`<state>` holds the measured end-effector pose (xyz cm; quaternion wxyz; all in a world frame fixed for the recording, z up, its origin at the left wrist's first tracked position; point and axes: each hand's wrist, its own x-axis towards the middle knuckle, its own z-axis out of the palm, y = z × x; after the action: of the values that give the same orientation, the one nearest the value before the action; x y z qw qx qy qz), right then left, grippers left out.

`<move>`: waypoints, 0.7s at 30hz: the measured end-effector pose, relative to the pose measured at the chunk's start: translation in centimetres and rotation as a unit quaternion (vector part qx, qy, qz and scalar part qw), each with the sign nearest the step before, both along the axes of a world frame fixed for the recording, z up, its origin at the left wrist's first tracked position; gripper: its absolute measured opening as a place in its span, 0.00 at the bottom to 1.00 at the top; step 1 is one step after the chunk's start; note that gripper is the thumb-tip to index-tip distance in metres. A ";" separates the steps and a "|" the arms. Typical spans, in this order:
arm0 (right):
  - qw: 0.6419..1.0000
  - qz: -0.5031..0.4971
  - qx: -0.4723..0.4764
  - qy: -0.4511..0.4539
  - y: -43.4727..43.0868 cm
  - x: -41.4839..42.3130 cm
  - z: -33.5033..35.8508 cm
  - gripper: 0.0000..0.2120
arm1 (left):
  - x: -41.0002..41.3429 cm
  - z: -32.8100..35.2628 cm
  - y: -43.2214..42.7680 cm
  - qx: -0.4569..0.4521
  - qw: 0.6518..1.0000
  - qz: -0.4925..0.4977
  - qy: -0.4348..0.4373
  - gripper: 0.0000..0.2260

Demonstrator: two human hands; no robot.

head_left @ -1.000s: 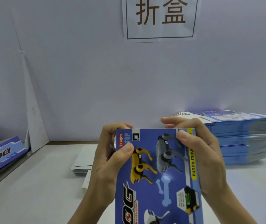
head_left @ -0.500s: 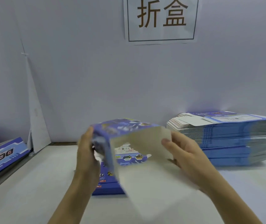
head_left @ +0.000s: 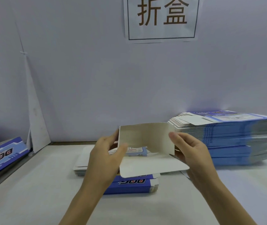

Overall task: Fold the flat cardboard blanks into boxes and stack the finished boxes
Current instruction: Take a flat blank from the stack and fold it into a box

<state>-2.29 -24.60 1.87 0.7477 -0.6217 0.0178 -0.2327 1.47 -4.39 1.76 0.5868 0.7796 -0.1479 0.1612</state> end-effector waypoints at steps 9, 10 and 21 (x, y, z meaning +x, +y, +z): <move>0.959 0.148 0.202 0.131 -0.2 1.7 -2.5 0.23 | 0.1 0.2 0.7 0.035 0.999 -0.013 0.035 0.11; 0.955 0.163 0.210 0.134 -0.2 1.8 -2.7 0.23 | 0.2 0.3 1.1 0.052 0.998 -0.020 0.037 0.11; 0.965 0.155 0.163 0.134 -0.4 2.3 -2.9 0.16 | 0.7 0.6 2.4 0.084 0.995 -0.010 0.046 0.10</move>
<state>-0.01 -24.99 -1.05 0.8567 -0.5120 0.0593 -0.0228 2.20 -2.01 2.39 0.5272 0.8311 -0.1412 0.1066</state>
